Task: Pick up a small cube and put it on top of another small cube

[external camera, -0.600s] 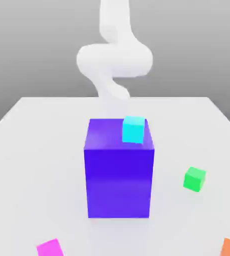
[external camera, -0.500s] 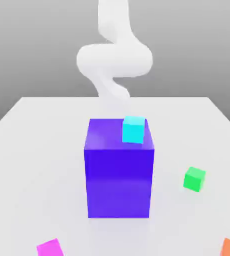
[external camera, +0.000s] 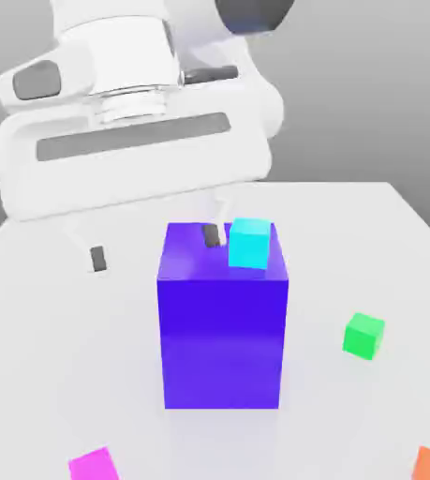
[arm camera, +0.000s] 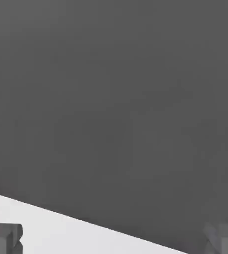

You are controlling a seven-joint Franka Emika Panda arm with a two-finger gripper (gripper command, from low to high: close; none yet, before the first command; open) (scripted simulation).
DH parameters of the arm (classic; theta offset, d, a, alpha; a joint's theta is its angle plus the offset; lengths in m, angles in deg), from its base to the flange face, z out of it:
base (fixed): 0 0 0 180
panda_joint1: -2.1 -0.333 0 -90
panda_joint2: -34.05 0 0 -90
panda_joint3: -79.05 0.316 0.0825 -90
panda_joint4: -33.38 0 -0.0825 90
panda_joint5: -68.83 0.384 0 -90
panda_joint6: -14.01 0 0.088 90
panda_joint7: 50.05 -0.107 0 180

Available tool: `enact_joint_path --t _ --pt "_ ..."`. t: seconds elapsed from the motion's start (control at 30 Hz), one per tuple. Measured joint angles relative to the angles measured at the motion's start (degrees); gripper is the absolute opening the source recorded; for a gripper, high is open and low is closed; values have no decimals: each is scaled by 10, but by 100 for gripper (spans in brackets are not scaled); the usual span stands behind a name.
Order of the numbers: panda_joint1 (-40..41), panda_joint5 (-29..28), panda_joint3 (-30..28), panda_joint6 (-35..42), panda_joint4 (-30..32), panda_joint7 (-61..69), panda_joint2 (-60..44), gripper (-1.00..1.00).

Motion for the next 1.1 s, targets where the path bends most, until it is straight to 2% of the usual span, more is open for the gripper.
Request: enact_joint_path --t 0.23,0.43,0.57,0.6,0.83,1.0,1.1 --pt "24 20 -2 -41 -2 103 -135 0" --pt "41 -15 -14 -86 1 155 -234 0" --pt "70 11 18 -143 -15 188 -315 0" --pt "79 20 28 -157 -20 195 -333 -100" --pt "80 21 29 -157 -20 196 -335 -100" --pt "45 -25 -13 -101 0 149 -261 -100" --pt "0 -45 8 -101 33 139 -232 -100"
